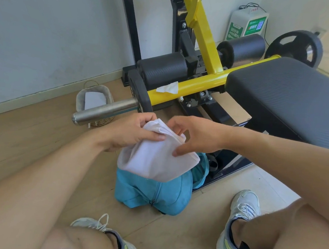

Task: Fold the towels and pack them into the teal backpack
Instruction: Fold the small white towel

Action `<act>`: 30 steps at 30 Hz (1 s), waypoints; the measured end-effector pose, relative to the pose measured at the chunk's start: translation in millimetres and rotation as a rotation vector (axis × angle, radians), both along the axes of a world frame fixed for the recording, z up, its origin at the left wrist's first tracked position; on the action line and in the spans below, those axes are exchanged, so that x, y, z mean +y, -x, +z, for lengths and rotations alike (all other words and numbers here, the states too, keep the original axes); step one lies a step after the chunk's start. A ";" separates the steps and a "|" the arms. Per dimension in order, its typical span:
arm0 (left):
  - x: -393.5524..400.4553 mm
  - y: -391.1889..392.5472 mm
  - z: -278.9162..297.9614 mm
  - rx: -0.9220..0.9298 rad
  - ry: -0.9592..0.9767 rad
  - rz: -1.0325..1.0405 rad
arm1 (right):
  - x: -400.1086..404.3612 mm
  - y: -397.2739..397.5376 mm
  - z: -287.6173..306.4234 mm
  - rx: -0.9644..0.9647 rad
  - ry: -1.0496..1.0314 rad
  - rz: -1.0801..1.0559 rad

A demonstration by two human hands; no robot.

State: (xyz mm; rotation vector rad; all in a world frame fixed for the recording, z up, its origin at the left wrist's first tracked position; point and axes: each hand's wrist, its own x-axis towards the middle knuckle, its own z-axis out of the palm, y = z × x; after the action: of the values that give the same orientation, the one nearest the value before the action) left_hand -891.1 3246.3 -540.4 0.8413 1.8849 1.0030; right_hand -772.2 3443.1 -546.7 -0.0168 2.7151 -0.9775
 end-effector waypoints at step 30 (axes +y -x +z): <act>9.9 -5.7 -4.8 -0.470 -0.112 0.364 | 34.1 -6.9 -17.4 -0.275 1.002 -0.508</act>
State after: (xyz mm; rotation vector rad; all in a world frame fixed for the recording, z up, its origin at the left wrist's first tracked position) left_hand -885.3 3256.2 -545.2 0.2821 1.6076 1.3998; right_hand -765.3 3477.1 -564.2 0.5841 1.7499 -2.1743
